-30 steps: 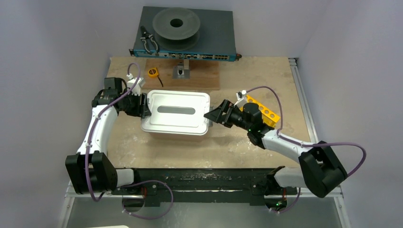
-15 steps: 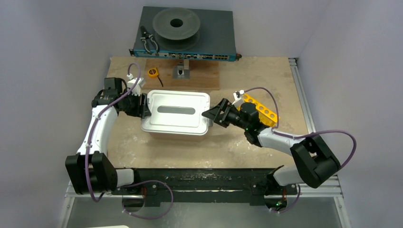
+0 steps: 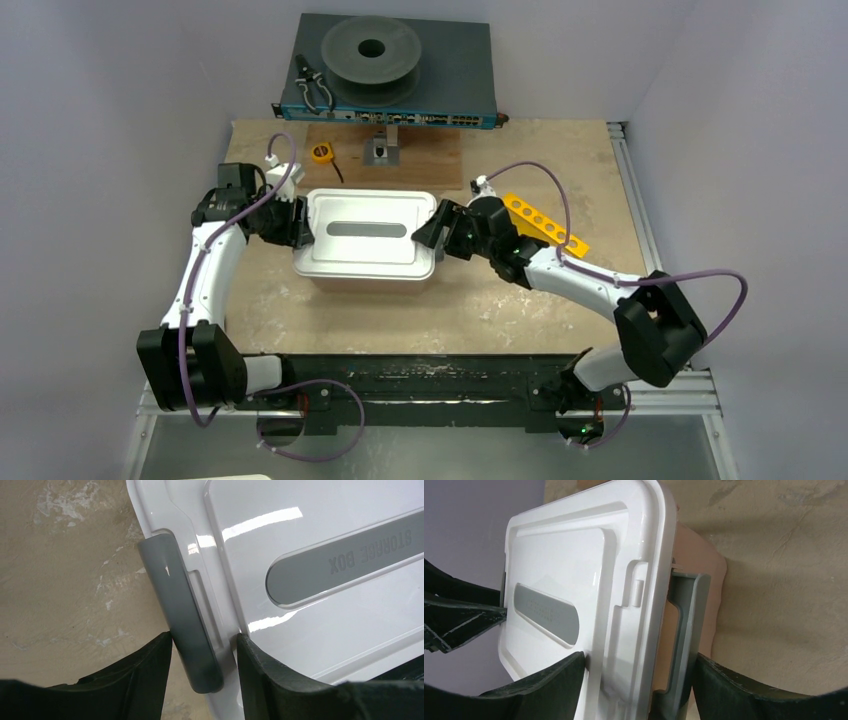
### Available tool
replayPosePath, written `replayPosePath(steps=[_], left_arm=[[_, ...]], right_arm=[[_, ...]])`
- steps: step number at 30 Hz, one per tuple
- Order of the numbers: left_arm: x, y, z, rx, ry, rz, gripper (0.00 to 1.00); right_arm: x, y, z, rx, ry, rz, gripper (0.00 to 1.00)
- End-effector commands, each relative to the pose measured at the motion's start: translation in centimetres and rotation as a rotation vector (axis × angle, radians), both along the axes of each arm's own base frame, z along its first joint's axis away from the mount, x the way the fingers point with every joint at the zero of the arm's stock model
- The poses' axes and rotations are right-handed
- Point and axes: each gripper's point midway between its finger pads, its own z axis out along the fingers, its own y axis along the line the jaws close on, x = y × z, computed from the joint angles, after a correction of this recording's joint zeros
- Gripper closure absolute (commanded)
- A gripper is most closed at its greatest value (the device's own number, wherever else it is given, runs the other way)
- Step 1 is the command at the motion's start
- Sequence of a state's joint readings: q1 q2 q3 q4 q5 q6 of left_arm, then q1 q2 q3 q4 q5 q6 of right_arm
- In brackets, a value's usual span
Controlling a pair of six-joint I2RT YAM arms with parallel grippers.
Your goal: Organize the chemistry lab equipment
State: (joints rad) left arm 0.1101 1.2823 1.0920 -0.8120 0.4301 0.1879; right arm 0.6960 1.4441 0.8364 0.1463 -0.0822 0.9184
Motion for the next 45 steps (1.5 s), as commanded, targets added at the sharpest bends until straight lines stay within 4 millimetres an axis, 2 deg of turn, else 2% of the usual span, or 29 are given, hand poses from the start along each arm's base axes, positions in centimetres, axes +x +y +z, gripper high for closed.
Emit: replayPosePath(steps=[1, 9, 12, 21, 27, 32, 37, 45], left_arm=[[-0.2, -0.4, 0.9, 0.008, -0.034, -0.044, 0.51], [-0.3, -0.5, 0.7, 0.004, -0.032, -0.049, 0.51], [-0.3, -0.4, 0.7, 0.008, -0.031, -0.050, 0.51], [-0.4, -0.4, 0.6, 0.013, -0.030, -0.051, 0.51], [-0.4, -0.4, 0.5, 0.014, -0.028, -0.055, 0.52], [-0.4, -0.5, 0.6, 0.008, -0.028, -0.057, 0.52], [-0.5, -0.4, 0.3, 0.016, -0.022, -0.064, 0.52], [-1.3, -1.3, 0.0, -0.009, -0.009, -0.096, 0.54]], right_arm=[[0.7, 0.2, 2.3, -0.046, -0.058, -0.023, 0.29], [0.9, -0.4, 2.9, -0.085, -0.070, -0.061, 0.38], [0.8, -0.8, 2.4, -0.117, -0.059, -0.071, 0.43], [0.5, -0.1, 2.7, -0.204, -0.085, -0.070, 0.49], [0.8, -0.5, 3.4, -0.297, -0.114, -0.102, 0.54], [0.7, -0.6, 2.3, -0.329, -0.094, -0.103, 0.60], [0.6, -0.9, 1.7, -0.347, -0.084, -0.112, 0.70], [0.5, -2.4, 1.9, -0.387, -0.084, -0.159, 0.95]])
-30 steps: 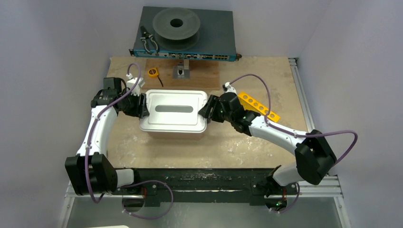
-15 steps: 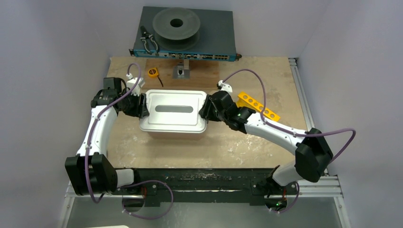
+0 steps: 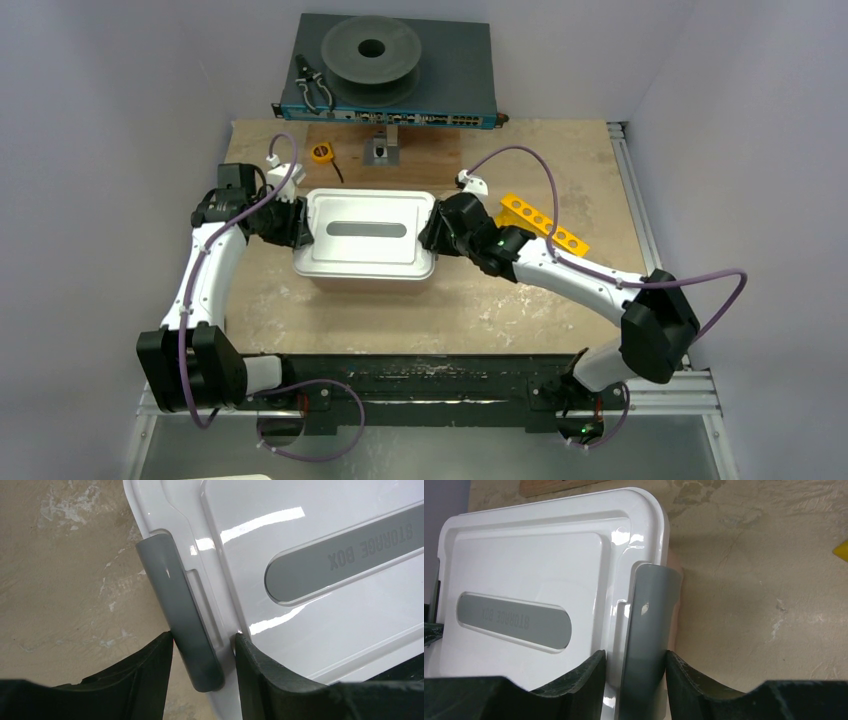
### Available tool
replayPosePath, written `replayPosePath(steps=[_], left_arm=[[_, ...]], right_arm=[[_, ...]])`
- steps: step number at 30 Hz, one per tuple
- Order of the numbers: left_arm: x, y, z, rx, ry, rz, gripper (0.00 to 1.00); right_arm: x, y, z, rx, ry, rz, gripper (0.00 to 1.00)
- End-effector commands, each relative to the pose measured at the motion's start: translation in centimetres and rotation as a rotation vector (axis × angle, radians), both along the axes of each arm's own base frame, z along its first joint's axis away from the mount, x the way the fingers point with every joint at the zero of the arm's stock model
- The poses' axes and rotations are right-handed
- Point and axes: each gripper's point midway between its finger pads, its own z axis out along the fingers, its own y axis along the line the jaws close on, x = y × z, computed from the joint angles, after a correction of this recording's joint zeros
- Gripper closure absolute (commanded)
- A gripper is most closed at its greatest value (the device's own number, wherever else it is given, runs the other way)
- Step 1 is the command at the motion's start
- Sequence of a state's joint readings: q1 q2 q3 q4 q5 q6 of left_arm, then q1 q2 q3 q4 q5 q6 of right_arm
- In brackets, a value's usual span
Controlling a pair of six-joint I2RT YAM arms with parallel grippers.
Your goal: Organize the chemistry lab equipment
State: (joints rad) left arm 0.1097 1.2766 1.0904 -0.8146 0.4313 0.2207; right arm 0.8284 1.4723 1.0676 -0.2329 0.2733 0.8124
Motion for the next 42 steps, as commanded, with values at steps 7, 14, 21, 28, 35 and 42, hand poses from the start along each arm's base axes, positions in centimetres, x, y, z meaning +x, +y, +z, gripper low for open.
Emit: replayPosePath(steps=[7, 14, 21, 28, 35, 42], left_arm=[[-2.0, -2.6, -0.1, -0.041, 0.012, -0.117, 0.54], [-2.5, -3.7, 0.5, -0.051, 0.001, -0.142, 0.45], [-3.2, -5.1, 2.4, -0.119, -0.006, -0.177, 0.33], [-2.6, -4.6, 4.5, -0.083, -0.071, -0.154, 0.01], [-2.1, -3.2, 8.2, -0.044, -0.162, -0.092, 0.00], [-1.7, -0.4, 4.2, 0.020, -0.092, -0.022, 0.00]], right_arm=[[-0.5, -2.8, 0.1, -0.088, -0.018, -0.057, 1.00], [-0.7, -3.7, 0.8, -0.131, -0.038, -0.043, 0.90], [0.7, -6.7, 2.7, -0.116, -0.065, -0.076, 0.83], [-0.5, -7.8, 3.8, -0.088, -0.076, -0.063, 0.36], [0.2, -13.2, 4.6, -0.068, -0.089, -0.185, 0.36], [0.5, -16.5, -2.3, -0.136, -0.007, -0.251, 0.44]])
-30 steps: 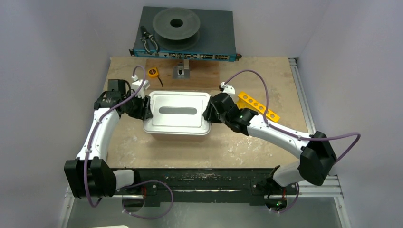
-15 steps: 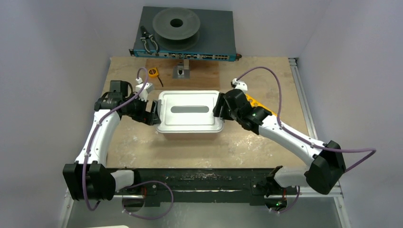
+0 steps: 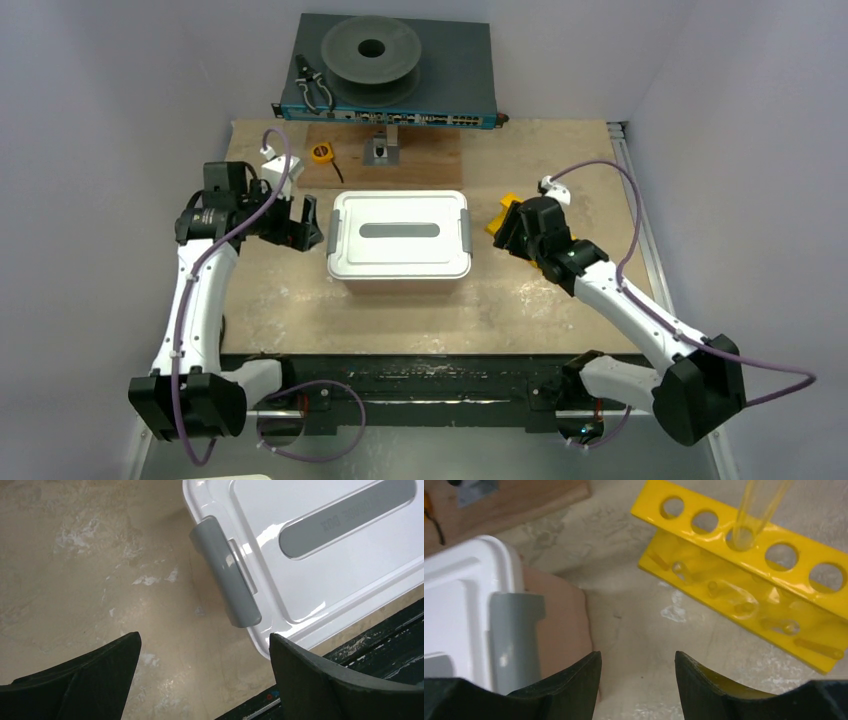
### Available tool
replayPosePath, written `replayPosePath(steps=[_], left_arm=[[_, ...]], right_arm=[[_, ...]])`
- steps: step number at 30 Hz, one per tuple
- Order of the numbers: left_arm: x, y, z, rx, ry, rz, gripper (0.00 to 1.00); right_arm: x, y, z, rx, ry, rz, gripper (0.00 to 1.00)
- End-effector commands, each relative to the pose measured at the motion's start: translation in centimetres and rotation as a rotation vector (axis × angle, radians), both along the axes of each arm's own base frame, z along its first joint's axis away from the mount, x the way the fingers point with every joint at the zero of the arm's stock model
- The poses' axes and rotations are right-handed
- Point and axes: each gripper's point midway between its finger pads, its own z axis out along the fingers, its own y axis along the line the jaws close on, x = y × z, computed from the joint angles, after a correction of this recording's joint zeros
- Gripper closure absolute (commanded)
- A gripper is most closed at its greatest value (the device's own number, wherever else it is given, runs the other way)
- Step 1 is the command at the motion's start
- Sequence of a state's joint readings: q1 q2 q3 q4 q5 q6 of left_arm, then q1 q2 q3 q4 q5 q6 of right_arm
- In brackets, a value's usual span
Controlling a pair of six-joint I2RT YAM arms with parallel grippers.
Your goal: Organize the chemistry lab equipment
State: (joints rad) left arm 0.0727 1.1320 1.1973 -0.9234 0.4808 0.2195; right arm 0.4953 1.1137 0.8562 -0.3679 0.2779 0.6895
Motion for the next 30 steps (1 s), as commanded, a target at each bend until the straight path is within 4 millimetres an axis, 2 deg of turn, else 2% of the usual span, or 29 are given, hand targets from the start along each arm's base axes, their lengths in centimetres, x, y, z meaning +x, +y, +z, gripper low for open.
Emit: replayPosePath(steps=[1, 5, 12, 16, 23, 30], left_arm=[[0.5, 2.1, -3.2, 0.062, 0.050, 0.064, 0.00], [1.5, 3.9, -5.0, 0.115, 0.006, 0.112, 0.00], [3.6, 4.8, -6.8, 0.123, -0.068, 0.181, 0.00], [4.2, 4.4, -7.5, 0.102, -0.116, 0.174, 0.00], [4.9, 4.3, -8.9, 0.088, -0.184, 0.186, 0.00], [6.3, 4.8, -9.8, 0.078, -0.234, 0.228, 0.00]], right_arm=[[0.0, -0.6, -4.1, -0.050, 0.041, 0.009, 0.44], [1.0, -0.7, -6.7, -0.080, 0.056, 0.008, 0.44], [4.0, -1.6, -9.9, -0.115, 0.053, -0.041, 0.43], [5.5, -2.8, -10.5, -0.163, 0.017, -0.074, 0.39], [7.1, -4.8, -10.0, -0.192, -0.022, -0.119, 0.37], [8.2, -5.3, -9.8, -0.212, -0.026, -0.126, 0.37]])
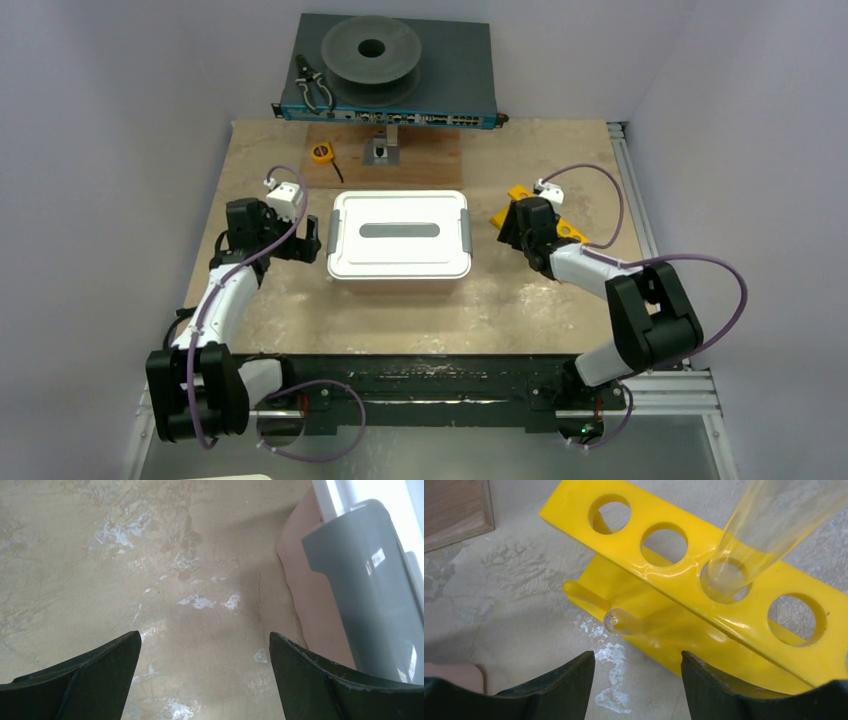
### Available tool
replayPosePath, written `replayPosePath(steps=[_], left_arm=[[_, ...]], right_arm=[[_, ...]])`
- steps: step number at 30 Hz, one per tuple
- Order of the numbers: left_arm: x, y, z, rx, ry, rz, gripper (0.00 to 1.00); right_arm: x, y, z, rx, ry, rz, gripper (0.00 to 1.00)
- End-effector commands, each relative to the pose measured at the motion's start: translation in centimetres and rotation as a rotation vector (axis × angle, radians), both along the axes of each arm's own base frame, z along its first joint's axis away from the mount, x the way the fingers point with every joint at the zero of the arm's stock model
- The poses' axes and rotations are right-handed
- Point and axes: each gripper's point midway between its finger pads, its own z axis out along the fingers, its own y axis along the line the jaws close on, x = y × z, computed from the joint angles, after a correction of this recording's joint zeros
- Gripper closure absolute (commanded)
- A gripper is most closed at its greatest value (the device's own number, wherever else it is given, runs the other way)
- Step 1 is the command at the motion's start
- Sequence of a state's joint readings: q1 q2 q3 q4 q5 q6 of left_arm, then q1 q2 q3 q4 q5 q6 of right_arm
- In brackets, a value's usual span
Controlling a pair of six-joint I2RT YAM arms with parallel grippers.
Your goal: Organize the chemistry lab equipment
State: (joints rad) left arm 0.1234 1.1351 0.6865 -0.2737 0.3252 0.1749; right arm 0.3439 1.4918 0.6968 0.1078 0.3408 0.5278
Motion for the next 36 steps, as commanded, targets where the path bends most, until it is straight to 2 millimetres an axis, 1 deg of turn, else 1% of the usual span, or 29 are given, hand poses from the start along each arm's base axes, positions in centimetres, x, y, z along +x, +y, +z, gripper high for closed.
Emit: replayPosePath(steps=[1, 3, 4, 5, 6, 7, 9, 11, 13, 14, 16, 18, 21, 23, 24, 25, 26, 27, 30, 32, 34, 36], left_arm=[[2.6, 0.5, 1.6, -0.008, -0.132, 0.036, 0.00], [3.0, 0.6, 1.4, -0.010, -0.148, 0.044, 0.00], [3.2, 0.7, 1.3, -0.012, -0.158, 0.051, 0.00], [3.6, 0.8, 1.5, -0.012, -0.189, 0.054, 0.00], [3.8, 0.7, 1.6, -0.016, -0.214, 0.049, 0.00], [3.7, 0.6, 1.3, -0.020, -0.232, 0.044, 0.00], [3.8, 0.3, 1.5, -0.032, -0.280, 0.037, 0.00], [3.8, 0.0, 1.5, -0.051, -0.303, 0.031, 0.00], [3.7, -0.3, 1.4, -0.065, -0.311, 0.028, 0.00], [3.7, -0.3, 1.3, -0.069, -0.314, 0.027, 0.00], [3.6, -0.3, 0.8, -0.069, -0.319, 0.027, 0.00], [3.7, -0.4, 0.6, -0.072, -0.321, 0.027, 0.00], [3.7, -0.5, 0.5, -0.075, -0.310, 0.020, 0.00], [3.6, -0.5, 0.6, -0.075, -0.312, 0.015, 0.00], [3.6, -0.6, 0.5, -0.071, -0.311, 0.012, 0.00], [3.6, -0.6, 0.5, -0.069, -0.311, 0.009, 0.00], [3.5, -0.6, 0.5, -0.067, -0.308, 0.007, 0.00], [3.4, -0.6, 0.5, -0.066, -0.305, 0.006, 0.00], [3.2, -0.7, 0.4, -0.065, -0.302, 0.001, 0.00], [3.1, -0.8, 0.4, -0.066, -0.302, -0.009, 0.00], [3.0, -0.8, 0.4, -0.063, -0.298, -0.015, 0.00], [3.0, -0.8, 0.6, -0.059, -0.296, -0.019, 0.00]], right_arm=[[2.0, -0.3, 1.5, -0.025, -0.059, -0.018, 0.37], [1.9, -0.7, 1.5, -0.049, -0.053, -0.021, 0.37], [2.0, -0.4, 1.9, -0.047, -0.062, -0.001, 0.37], [2.0, 0.4, 2.4, -0.028, -0.081, 0.036, 0.37], [2.0, 1.2, 3.1, -0.008, -0.112, 0.074, 0.36], [2.0, 2.2, 4.0, 0.024, -0.147, 0.128, 0.35], [1.8, 4.3, 5.9, 0.074, -0.208, 0.245, 0.28], [1.8, 4.9, 7.3, 0.075, -0.255, 0.286, 0.26], [1.4, 4.9, 8.7, 0.063, -0.334, 0.315, 0.24], [1.3, 5.0, 9.9, 0.058, -0.402, 0.335, 0.22], [0.8, 4.9, 11.4, 0.050, -0.517, 0.351, 0.02], [0.9, 4.6, 11.4, 0.027, -0.521, 0.343, 0.01], [1.1, 4.7, 10.2, -0.002, -0.424, 0.358, 0.01], [0.6, 4.6, 9.7, 0.003, -0.390, 0.361, 0.01], [0.2, 4.4, 10.1, 0.019, -0.392, 0.339, 0.01], [-0.1, 4.1, 10.0, 0.024, -0.389, 0.324, 0.01], [-0.6, 3.5, 10.3, 0.033, -0.393, 0.289, 0.02], [-1.2, 2.8, 11.2, 0.055, -0.414, 0.249, 0.03], [-3.1, 0.9, 11.6, 0.080, -0.396, 0.146, 0.05], [-4.3, -0.5, 11.5, 0.080, -0.362, 0.072, 0.06], [-5.5, -2.5, 11.1, 0.081, -0.304, -0.058, 0.08], [-7.0, -4.8, 10.1, 0.072, -0.229, -0.217, 0.08]])
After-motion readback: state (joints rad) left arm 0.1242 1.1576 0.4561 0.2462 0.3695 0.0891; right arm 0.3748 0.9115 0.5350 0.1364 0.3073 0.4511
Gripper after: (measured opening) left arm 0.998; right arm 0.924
